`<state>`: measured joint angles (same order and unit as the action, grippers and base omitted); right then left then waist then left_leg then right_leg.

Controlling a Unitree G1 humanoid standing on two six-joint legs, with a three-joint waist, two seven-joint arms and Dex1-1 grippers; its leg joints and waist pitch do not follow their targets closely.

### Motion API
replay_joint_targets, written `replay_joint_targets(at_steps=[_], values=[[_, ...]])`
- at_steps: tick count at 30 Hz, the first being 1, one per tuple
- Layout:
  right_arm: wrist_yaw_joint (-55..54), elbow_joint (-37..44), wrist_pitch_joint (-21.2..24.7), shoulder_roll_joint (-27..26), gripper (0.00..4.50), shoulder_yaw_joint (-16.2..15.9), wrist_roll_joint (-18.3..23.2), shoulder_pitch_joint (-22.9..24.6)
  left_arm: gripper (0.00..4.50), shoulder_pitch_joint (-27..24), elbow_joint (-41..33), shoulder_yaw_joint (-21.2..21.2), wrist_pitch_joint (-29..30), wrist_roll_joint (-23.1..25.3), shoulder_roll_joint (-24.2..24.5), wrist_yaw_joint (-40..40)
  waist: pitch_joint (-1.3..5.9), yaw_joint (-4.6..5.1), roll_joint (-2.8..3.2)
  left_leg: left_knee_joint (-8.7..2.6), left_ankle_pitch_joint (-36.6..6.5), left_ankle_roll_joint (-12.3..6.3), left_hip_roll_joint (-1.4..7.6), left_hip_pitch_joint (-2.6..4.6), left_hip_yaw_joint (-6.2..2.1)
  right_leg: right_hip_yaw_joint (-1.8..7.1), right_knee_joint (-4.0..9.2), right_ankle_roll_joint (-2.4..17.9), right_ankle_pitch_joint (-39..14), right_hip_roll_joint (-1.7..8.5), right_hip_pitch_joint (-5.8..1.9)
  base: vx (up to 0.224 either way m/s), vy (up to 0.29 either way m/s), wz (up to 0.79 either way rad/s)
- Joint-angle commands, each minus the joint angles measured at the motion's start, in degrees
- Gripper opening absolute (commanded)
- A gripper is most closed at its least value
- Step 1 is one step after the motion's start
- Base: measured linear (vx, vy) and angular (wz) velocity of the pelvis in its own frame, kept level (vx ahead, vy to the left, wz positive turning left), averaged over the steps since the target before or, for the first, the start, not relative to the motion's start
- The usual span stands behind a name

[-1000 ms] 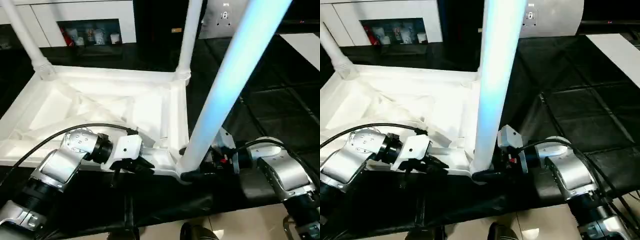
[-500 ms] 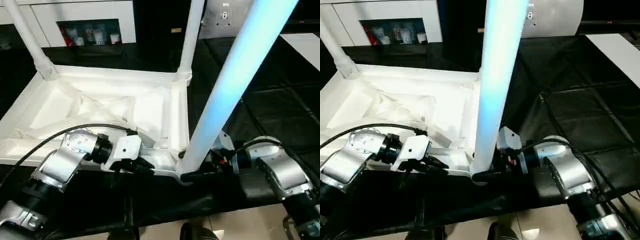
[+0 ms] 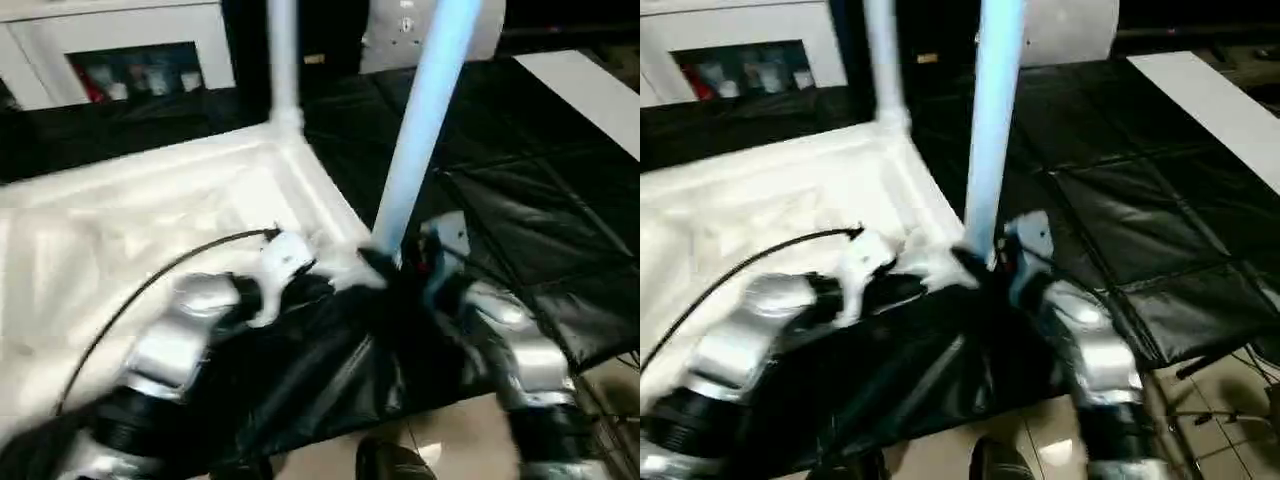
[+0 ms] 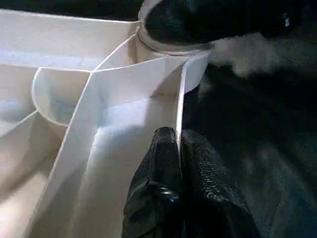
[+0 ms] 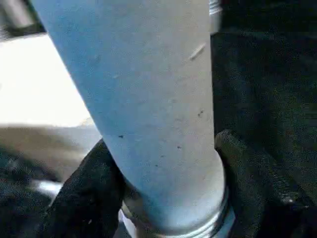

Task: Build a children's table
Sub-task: Rotate leg to tighten

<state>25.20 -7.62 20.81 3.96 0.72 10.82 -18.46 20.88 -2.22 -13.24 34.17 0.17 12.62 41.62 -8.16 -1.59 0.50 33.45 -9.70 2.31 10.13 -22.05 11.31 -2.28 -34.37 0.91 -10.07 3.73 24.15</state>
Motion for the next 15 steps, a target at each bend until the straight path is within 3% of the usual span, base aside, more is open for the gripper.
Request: replay_joint_targets(at_steps=[1,6,8,9,11,12,14,15], values=[[-6.04,-1.26,1.57,-5.66,2.54,-2.91,0.05,-0.49,0.0,2.82,-2.38,2.71,1.29,0.45,-7.04,-11.69,3.72,-0.23,-0.28,-4.42,-13.2,-0.96,2.75,1.04,-1.71,2.82,4.89,10.59,-19.22,4.24,-2.17,0.0,0.0,0.0],[-16.42,-3.18,-0.33,-11.17,2.54,-0.54,-2.5,-1.99,0.0,4.2,-1.86,0.99,2.3,4.24,-13.37,-19.76,4.39,-0.36,-0.41,-3.92,-5.12,-4.13,2.47,0.61,-1.32,2.74,3.81,12.18,-5.17,3.82,-2.72,0.022,-0.002,0.01],[-16.96,-3.27,-1.19,-11.7,2.54,-0.16,-2.25,-1.9,0.0,4.24,-1.88,-0.64,2.12,4.89,-13.17,-19.26,5.22,-0.6,-0.48,-3.25,0.63,-6.9,2.16,0.25,-1.31,2.66,2.4,13.21,6.04,3.63,-3.39,0.032,-0.007,0.01],[-17.25,-3.16,-1.35,-11.96,3.1,0.01,-2.42,-1.84,0.0,4.21,-2.05,-1.06,2.39,5.1,-13.11,-19.12,5.2,-0.63,-0.46,-3.07,2.31,-8.56,2.1,0.1,-1.23,2.56,2.06,13.95,10.1,3.52,-3.34,0.0,0.0,0.0],[-17.48,-2.87,-1.86,-12.16,3.1,0.61,-2.14,-1.67,0.0,4.09,-2.29,-1.43,2.5,5.23,-12.46,-18.47,4.91,-0.67,-0.28,-3.1,1.3,-9.81,2.22,0.06,-1.15,2.4,2.3,14.54,9.68,3.63,-3.22,0.0,0.0,0.0],[-17.63,-2.55,-2.25,-12.27,3.3,1.09,-2.06,-1.52,0.0,3.94,-2.59,-1.89,2.66,5.55,-11.69,-17.69,4.67,-0.61,-0.14,-3.29,-1.04,-9.66,2.38,0.05,-1.2,2.33,2.76,14.48,5.9,3.82,-3.15,0.0,0.0,0.0],[-16.36,-1.61,-3.61,-11.02,3.5,0.72,-2.46,-0.96,0.0,3.42,-3.27,-2.23,3.13,5.9,-9.73,-16.14,4.42,-0.43,-0.13,-3.65,-4.4,-7.95,2.54,0.04,-1.4,2.18,3.28,13.6,-0.68,3.86,-3.31,0.0,0.0,0.0],[-15.37,-0.93,-4.36,-10.05,3.5,0.36,-2.82,-0.49,0.0,3.06,-3.57,-2.25,3.26,5.93,-8.71,-15.27,4.37,-0.25,0.18,-3.81,-6.45,-6.59,2.67,0.17,-1.5,2.17,3.64,13.02,-4.38,3.92,-3.16,0.0,0.0,0.0]])
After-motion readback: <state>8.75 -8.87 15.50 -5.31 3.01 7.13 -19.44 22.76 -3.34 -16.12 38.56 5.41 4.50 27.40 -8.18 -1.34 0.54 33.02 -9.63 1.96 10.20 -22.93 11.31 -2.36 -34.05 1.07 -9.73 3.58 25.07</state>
